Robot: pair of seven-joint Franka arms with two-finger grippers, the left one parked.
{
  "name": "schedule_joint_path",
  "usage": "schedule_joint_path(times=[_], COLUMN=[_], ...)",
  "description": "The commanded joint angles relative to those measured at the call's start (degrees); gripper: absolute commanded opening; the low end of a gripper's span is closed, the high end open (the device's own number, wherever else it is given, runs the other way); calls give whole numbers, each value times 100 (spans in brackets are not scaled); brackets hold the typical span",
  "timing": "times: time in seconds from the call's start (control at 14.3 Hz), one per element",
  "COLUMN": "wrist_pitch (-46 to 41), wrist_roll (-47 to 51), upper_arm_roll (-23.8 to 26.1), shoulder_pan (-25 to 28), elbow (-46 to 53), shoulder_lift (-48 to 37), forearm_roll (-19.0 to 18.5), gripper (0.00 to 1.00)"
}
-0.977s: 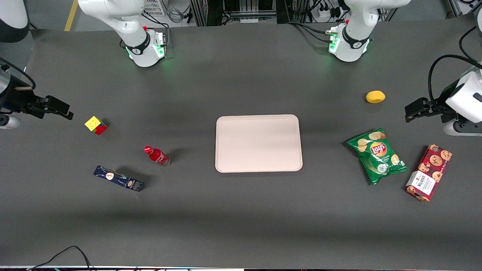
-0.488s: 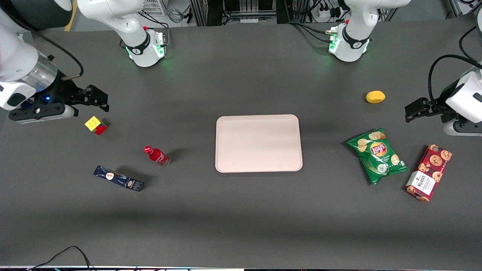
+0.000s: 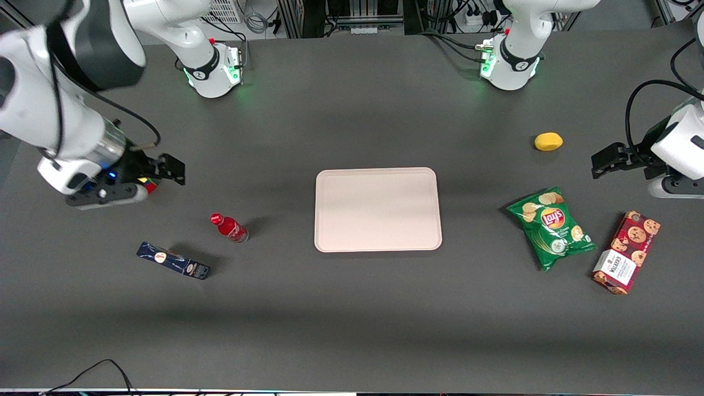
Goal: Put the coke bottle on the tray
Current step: 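Move the open right gripper over the red Coca-Cola bottle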
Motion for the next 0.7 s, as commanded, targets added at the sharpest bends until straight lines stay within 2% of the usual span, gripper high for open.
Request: schedule_joint_path(times=[0.0, 0.63], wrist_pitch=[307, 1009], wrist_roll=[-14, -23], upper_arm_roll=[-17, 71], shoulder_pan=[112, 191], elbow=[-185, -299], shoulder_lift=[374, 1130], forearm_roll=[12, -85], gripper=[100, 100])
